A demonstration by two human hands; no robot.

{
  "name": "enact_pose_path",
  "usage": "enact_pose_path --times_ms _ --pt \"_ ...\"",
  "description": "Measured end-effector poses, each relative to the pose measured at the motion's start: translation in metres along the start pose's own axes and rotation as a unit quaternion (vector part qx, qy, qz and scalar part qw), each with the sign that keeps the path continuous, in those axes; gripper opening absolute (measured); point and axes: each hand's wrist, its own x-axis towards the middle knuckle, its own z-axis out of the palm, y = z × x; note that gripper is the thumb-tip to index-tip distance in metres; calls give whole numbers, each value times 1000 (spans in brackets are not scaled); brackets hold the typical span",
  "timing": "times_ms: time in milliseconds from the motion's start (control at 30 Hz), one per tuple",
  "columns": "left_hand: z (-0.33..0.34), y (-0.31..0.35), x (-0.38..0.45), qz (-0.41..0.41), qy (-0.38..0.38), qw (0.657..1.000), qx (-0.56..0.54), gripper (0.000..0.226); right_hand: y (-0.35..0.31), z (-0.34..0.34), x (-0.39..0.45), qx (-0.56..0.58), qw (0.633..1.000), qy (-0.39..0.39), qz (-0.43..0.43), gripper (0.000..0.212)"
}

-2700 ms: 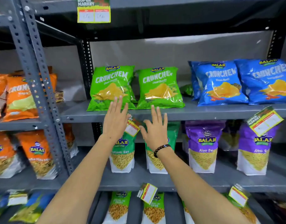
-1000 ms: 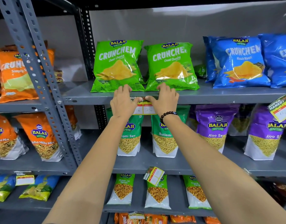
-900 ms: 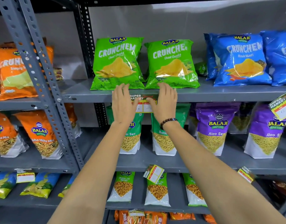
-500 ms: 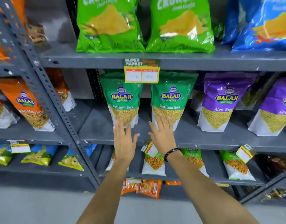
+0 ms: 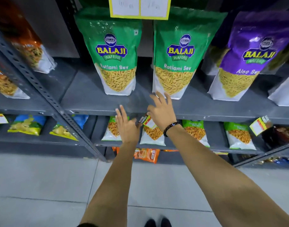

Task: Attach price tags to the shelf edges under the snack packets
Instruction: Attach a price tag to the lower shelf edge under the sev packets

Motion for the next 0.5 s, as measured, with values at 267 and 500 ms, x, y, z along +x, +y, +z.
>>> enact_pose_path --times_ms 267,500 --pt "-5 -4 -1 -8 33 997 -65 14 5 11 -8 73 997 -4 24 16" --pt "-24 -22 17 84 -17 996 -36 9 4 37 -33 162 980 -4 115 10"
